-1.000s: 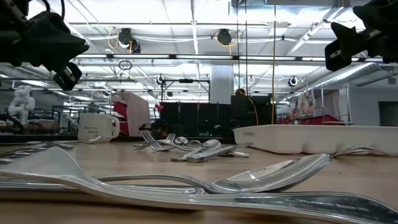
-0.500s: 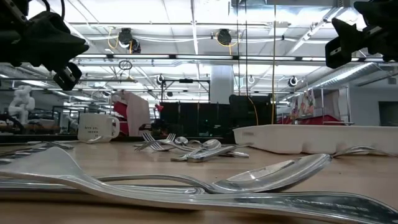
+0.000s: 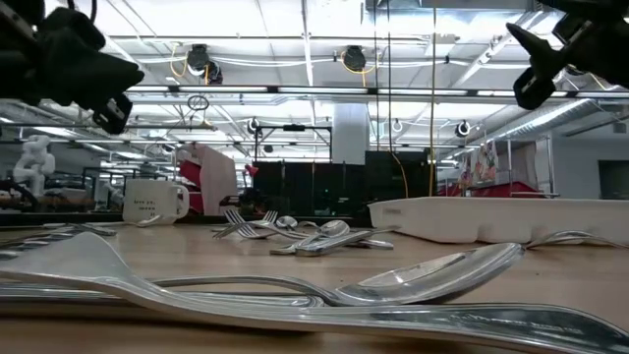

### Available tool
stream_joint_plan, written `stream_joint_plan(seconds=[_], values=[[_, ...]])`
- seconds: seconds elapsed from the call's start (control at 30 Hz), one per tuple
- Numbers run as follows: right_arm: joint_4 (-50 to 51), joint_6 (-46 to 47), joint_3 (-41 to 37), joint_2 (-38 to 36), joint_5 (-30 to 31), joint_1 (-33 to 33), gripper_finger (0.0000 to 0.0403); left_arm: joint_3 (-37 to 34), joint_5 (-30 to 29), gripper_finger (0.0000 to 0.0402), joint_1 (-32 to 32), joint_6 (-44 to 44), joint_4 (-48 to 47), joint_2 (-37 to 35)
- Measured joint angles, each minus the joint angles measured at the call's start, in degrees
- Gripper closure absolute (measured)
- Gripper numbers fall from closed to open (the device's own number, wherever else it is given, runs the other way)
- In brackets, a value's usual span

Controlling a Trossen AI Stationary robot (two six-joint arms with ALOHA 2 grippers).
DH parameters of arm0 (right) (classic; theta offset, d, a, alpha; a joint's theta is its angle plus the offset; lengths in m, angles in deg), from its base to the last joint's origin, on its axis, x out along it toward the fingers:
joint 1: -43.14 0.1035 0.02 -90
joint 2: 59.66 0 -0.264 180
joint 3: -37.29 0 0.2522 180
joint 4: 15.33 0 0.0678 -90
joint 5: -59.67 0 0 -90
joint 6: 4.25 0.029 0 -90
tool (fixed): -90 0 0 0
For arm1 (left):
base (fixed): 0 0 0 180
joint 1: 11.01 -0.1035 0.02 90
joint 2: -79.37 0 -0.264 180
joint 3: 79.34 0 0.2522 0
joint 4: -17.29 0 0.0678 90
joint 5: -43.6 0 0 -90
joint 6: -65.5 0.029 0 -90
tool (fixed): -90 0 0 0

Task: Sort silverware
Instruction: Put the silver fork into the silverware tray

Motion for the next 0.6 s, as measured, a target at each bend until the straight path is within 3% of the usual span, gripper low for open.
stream_joint_plan(seconds=[0.17,0.27,0.33,0.5,0.6], values=[[-9.7,2.5,0.0,0.0,10.3,0.0,0.0241,0.0,-0.3,0.0352,0.0,8.1,0.0,0.0],[-12.5,-0.7,1.4,0.0,13.4,0.0,0.0241,0.0,-1.2,0.0352,0.0,8.0,0.2,0.0],[-12.6,-2.0,3.2,0.0,13.9,0.0,0.0241,0.0,-5.2,0.0352,0.0,9.0,1.4,0.0],[-10.8,-6.8,9.9,1.4,14.7,0.0,0.0241,0.0,-9.7,0.0352,0.0,12.3,17.8,0.0],[-3.5,-11.9,16.4,3.5,16.0,0.0,0.0241,0.0,-11.7,0.0352,-0.1,13.7,30.3,0.1]])
